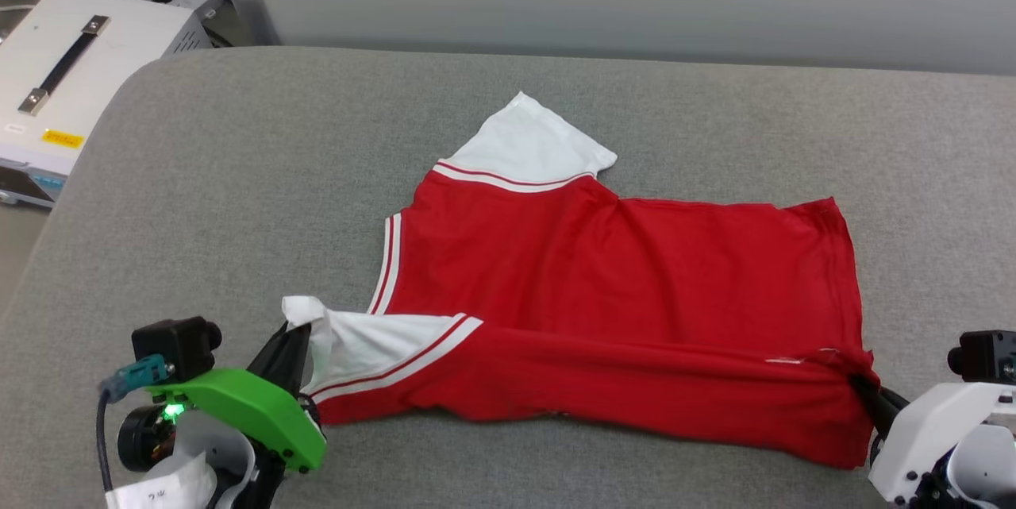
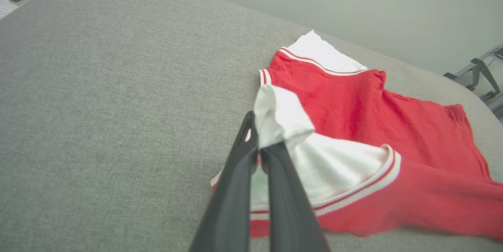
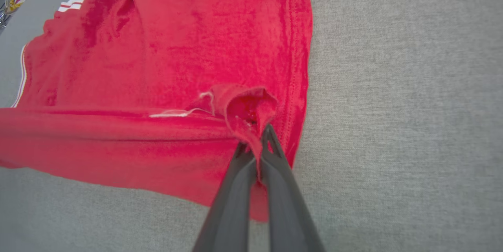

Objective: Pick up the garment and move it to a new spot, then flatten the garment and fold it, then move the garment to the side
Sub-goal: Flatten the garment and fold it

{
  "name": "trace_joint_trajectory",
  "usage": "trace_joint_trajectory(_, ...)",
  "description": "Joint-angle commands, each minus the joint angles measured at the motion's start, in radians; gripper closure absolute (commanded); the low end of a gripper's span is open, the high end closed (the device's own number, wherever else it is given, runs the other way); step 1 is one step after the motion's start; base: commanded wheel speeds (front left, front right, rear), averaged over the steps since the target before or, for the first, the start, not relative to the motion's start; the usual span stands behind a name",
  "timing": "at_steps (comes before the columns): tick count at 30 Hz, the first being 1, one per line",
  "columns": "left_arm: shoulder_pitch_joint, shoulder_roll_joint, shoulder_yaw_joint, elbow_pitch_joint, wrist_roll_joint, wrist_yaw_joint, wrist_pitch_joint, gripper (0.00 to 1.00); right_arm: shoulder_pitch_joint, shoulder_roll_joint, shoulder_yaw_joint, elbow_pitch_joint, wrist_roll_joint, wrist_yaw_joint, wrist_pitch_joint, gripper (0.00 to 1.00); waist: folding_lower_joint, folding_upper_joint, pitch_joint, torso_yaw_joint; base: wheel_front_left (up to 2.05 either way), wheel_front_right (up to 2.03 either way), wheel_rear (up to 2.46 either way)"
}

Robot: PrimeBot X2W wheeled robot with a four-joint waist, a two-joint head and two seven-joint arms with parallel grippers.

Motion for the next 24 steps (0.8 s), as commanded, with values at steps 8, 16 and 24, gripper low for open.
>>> trace_joint_trajectory(8, -0.131, -0.065, -0.048, 0.186, 0.02, -0.099, 0.012, 1.0, -0.097, -0.03, 0.034, 0.115, 0.008, -0.008, -0.028, 1.0, 0.0, 0.0, 0.094, -0.008, 0.0, 0.0, 0.0)
trace_joint_trajectory(16, -0.198, -0.127, -0.084, 0.358, 0.014, -0.167, 0.022, 1.0, -0.139, -0.035, 0.048, 0.201, 0.017, -0.008, -0.073, 1.0, 0.0, 0.0, 0.122, -0.01, 0.0, 0.0, 0.0)
trace_joint_trajectory(24, -0.248, -0.174, -0.109, 0.486, 0.007, -0.212, 0.039, 0.83, -0.152, -0.043, 0.061, 0.242, 0.023, -0.008, -0.101, 0.28, 0.0, 0.0, 0.126, -0.009, 0.0, 0.0, 0.0)
